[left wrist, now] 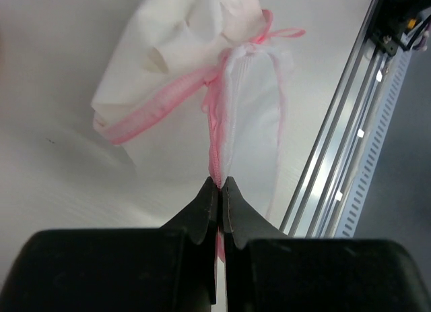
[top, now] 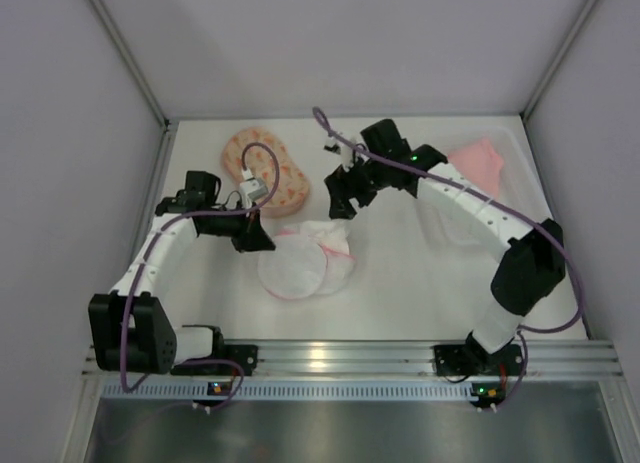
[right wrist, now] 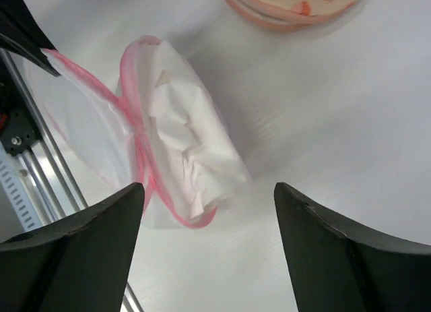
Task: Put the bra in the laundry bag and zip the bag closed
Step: Place the bra in the laundry bag, then adjust the bra in the laundry bag.
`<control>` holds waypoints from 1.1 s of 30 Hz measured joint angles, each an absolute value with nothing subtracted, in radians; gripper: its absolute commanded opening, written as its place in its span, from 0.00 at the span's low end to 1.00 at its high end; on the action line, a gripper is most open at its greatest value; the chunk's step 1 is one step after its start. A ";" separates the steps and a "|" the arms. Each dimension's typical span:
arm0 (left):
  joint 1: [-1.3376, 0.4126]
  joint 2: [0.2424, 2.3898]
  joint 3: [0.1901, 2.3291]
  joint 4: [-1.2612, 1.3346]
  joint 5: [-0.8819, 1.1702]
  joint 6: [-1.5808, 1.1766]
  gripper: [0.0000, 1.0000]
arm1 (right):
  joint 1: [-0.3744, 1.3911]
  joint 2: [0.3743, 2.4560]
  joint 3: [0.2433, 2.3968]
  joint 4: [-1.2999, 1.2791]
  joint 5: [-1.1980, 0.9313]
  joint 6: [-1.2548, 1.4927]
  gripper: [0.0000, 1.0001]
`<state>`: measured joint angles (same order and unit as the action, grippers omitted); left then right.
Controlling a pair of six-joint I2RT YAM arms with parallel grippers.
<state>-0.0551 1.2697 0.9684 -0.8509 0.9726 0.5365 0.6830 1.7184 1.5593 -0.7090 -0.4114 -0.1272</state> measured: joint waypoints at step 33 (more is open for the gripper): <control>-0.055 1.535 0.982 -1.003 0.653 1.155 0.00 | 0.684 1.886 1.409 -0.619 -0.725 0.018 0.58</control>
